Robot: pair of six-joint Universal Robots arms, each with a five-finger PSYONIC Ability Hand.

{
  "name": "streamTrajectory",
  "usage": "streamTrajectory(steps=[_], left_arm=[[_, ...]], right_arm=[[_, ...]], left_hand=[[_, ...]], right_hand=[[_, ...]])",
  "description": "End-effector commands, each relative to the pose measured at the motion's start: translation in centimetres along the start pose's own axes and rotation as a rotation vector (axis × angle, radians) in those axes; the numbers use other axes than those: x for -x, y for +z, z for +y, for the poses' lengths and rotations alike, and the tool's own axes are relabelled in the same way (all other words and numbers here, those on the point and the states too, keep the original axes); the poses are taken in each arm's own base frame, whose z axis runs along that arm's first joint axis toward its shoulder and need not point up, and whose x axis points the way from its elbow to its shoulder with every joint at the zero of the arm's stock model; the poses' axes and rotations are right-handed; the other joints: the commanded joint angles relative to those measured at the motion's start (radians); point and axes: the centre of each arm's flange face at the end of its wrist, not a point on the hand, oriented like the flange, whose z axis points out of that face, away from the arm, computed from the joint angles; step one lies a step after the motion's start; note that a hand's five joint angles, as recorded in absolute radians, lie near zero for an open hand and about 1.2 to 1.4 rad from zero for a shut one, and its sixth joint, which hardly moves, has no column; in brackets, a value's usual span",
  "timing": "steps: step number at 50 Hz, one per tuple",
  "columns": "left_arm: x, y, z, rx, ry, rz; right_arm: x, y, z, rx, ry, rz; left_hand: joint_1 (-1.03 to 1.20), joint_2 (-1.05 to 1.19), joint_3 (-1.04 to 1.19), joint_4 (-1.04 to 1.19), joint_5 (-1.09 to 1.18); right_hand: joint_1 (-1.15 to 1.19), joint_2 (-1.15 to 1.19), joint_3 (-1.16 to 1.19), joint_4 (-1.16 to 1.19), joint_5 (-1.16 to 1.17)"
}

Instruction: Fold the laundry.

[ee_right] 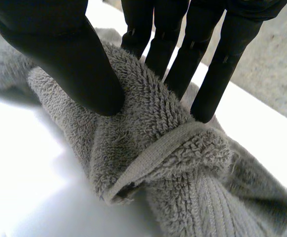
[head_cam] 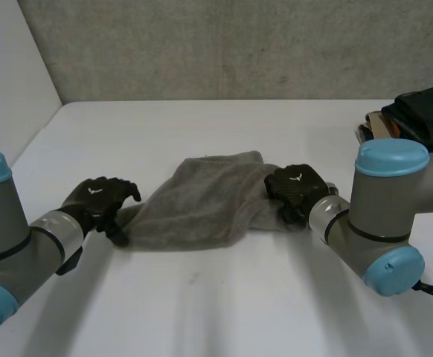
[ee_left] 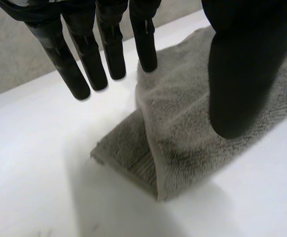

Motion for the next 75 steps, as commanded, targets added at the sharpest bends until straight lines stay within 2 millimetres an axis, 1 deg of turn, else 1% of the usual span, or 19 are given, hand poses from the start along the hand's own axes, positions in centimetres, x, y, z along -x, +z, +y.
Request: streamTrajectory(steps=[1, 13, 20, 26, 37, 40, 41, 50, 53, 54, 57, 58, 61, 62, 66, 69, 72, 73, 75], left_arm=[[1.0, -0.3, 0.4, 0.057, -0.020, -0.027], [1.8, 0.4, 0.6, 0.032, 0.001, -0.043], [0.2, 1.7, 1.6, 0.054, 0.053, 0.007], [-0.4, 2.2, 2.4, 0.084, 0.092, 0.009], [-0.8, 2.9, 1.6, 0.058, 0.122, 0.006], [-0.8, 3.0, 1.2, 0.054, 0.133, -0.008], [-0.8, 3.0, 1.0, 0.047, 0.138, -0.015], [0.9, 4.1, -3.6, -0.092, 0.160, -0.081], [1.3, 4.4, -5.1, -0.142, 0.159, -0.091], [1.4, 4.6, -6.2, -0.178, 0.157, -0.090], [1.5, 4.8, -7.7, -0.224, 0.151, -0.090], [1.6, 4.8, -8.4, -0.246, 0.142, -0.088], [1.3, 4.8, -9.1, -0.258, 0.126, -0.077], [1.3, 4.8, -9.3, -0.256, 0.118, -0.072], [1.0, 4.7, -8.9, -0.222, 0.111, -0.056], [1.2, 4.6, -8.7, -0.207, 0.106, -0.055], [1.7, 4.4, -8.1, -0.185, 0.095, -0.058], [1.9, 4.2, -7.8, -0.178, 0.091, -0.059], [2.1, 3.8, -7.7, -0.173, 0.087, -0.056]], right_arm=[[0.9, -1.0, -2.9, -0.070, 0.045, -0.002], [2.9, -3.5, -9.3, -0.198, 0.188, -0.057], [4.8, -5.4, -12.5, -0.273, 0.229, -0.108], [5.4, -6.4, -13.8, -0.317, 0.221, -0.098], [4.8, -6.4, -13.4, -0.306, 0.243, -0.029], [4.2, -6.5, -13.7, -0.317, 0.253, -0.013], [4.2, -6.5, -13.6, -0.312, 0.255, -0.013], [4.6, -8.0, -12.3, -0.246, 0.227, -0.058], [5.4, -8.6, -11.1, -0.188, 0.207, -0.106], [6.2, -9.1, -9.9, -0.130, 0.197, -0.153], [8.4, -10.0, -8.0, -0.048, 0.189, -0.252], [9.7, -10.6, -7.1, -0.018, 0.189, -0.309], [10.9, -10.6, -6.6, -0.012, 0.211, -0.356], [11.4, -10.4, -6.2, 0.004, 0.230, -0.376], [12.3, -9.4, -4.8, 0.075, 0.233, -0.393], [11.8, -9.1, -4.4, 0.130, 0.207, -0.363], [8.6, -8.3, -5.7, 0.134, 0.168, -0.247], [6.9, -8.1, -6.6, 0.114, 0.143, -0.189], [5.3, -8.0, -7.6, 0.092, 0.113, -0.142]], left_hand=[[-0.094, -0.113, -0.118, -0.107, -0.106], [0.000, -0.019, -0.025, -0.013, -0.013], [0.117, 0.098, 0.093, 0.104, 0.105], [0.129, 0.110, 0.105, 0.116, 0.117], [0.390, 0.371, 0.366, 0.377, 0.377], [0.926, 0.907, 0.902, 0.913, 0.914], [0.974, 0.955, 0.949, 0.961, 0.961], [0.974, 0.955, 0.950, 0.961, 0.962], [0.974, 0.955, 0.950, 0.961, 0.962], [0.974, 0.955, 0.950, 0.961, 0.962], [0.974, 0.955, 0.950, 0.961, 0.962], [0.974, 0.955, 0.950, 0.961, 0.962], [0.974, 0.955, 0.950, 0.961, 0.962], [0.974, 0.955, 0.950, 0.961, 0.962], [0.974, 0.955, 0.950, 0.961, 0.962], [0.974, 0.955, 0.950, 0.961, 0.962], [0.974, 0.955, 0.950, 0.961, 0.962], [0.974, 0.955, 0.950, 0.961, 0.962], [0.974, 0.955, 0.950, 0.961, 0.962]], right_hand=[[0.294, 0.228, 0.219, 0.203, 0.249], [0.294, 0.228, 0.219, 0.203, 0.249], [0.294, 0.228, 0.219, 0.203, 0.249], [0.294, 0.228, 0.219, 0.203, 0.249], [0.294, 0.228, 0.219, 0.203, 0.249], [0.294, 0.228, 0.219, 0.203, 0.249], [0.294, 0.228, 0.219, 0.203, 0.249], [0.294, 0.228, 0.219, 0.203, 0.249], [0.294, 0.228, 0.219, 0.203, 0.249], [0.294, 0.228, 0.219, 0.203, 0.249], [0.294, 0.228, 0.219, 0.203, 0.249], [0.294, 0.228, 0.219, 0.203, 0.249], [0.294, 0.228, 0.219, 0.203, 0.249], [0.000, -0.066, -0.074, -0.091, -0.045], [-0.756, -0.822, -0.830, -0.847, -0.800], [-0.892, -0.958, -0.966, -0.983, -0.937], [-0.928, -0.994, -1.002, -1.019, -0.973], [-0.928, -0.994, -1.002, -1.019, -0.973], [-0.928, -0.994, -1.002, -1.019, -0.973]])
